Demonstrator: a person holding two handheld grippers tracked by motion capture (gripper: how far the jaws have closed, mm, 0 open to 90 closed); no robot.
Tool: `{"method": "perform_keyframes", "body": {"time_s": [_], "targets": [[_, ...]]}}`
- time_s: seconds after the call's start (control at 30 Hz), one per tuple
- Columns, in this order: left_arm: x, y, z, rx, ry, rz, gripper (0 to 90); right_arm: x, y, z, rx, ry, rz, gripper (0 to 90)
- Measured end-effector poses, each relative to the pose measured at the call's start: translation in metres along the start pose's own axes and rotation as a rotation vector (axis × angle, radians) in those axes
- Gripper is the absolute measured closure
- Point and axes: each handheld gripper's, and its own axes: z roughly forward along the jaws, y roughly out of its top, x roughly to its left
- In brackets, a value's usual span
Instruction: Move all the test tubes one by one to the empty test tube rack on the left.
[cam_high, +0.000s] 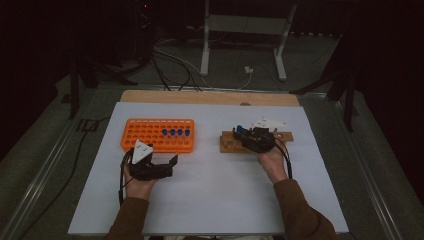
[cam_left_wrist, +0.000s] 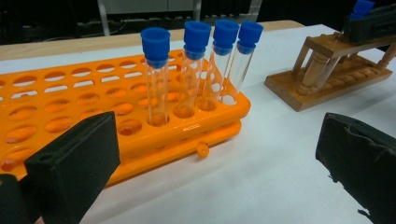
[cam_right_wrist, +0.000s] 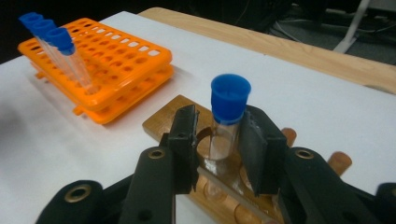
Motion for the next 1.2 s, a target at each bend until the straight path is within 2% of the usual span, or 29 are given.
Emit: {"method": "perform_keyframes", "body": {"time_s": [0.1, 0.4, 0.87, 1.2], "targets": [[0.0, -0.001, 0.001, 0.003, 0.0, 0.001, 0.6, 0.003, 0.001, 0.003, 0.002, -0.014, -0.022, 75.1], [-0.002, -0.002, 0.003, 0.017, -0.002, 0.011, 0.6, 0.008, 0.001, 0.006, 0.003, -0.042, -0.045, 76.2], [-0.004, -0.002, 0.005, 0.019, -0.01, 0.012, 0.6, 0.009, 0.002, 0.005, 0.006, -0.052, -0.04, 76.5], [-0.004, -0.001, 0.007, 0.019, -0.024, 0.003, 0.6, 0.007, 0.011, -0.008, -0.031, -0.044, -0.022, 76.5]]}}
